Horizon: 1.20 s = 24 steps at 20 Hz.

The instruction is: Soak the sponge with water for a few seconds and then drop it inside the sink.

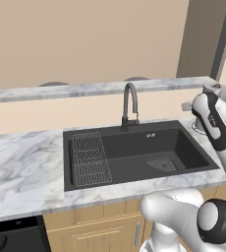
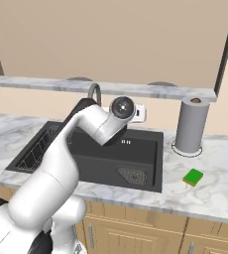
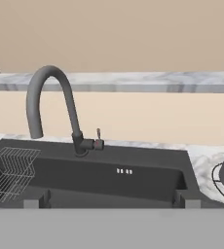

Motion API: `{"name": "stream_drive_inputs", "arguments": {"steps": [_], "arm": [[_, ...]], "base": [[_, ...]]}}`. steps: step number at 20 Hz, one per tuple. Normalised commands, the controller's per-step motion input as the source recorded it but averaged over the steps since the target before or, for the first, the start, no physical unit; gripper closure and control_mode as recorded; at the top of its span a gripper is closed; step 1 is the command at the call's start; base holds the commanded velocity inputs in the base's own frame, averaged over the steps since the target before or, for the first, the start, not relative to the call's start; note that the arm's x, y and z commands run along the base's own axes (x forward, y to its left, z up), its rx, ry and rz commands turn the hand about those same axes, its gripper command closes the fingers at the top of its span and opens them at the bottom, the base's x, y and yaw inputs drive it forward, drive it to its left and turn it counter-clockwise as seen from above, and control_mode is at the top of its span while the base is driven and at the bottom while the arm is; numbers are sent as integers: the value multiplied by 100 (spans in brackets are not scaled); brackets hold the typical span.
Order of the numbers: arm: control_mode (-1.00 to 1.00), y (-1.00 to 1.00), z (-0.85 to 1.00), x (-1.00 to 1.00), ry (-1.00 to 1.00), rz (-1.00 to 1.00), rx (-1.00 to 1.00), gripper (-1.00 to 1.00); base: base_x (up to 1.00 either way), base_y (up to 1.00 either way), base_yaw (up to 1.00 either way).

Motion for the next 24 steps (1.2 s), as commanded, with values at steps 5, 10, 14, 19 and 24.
{"name": "stream_drive_inputs", "arguments": {"steps": [5,10,14,19,24], "arm": [[-100,0,-5,0,-7,0,4,-100],[-100,0,-12,0,-1,0,4,-100],[-100,-12,-15,18,0,4,3,-100],[-100,-11,-4,20,0,9,0,-100],[-100,0,0,6,0,10,0,-100]], "base": [[0,0,0],[0,0,0],[0,0,0],[0,0,0],[0,0,0]]}}
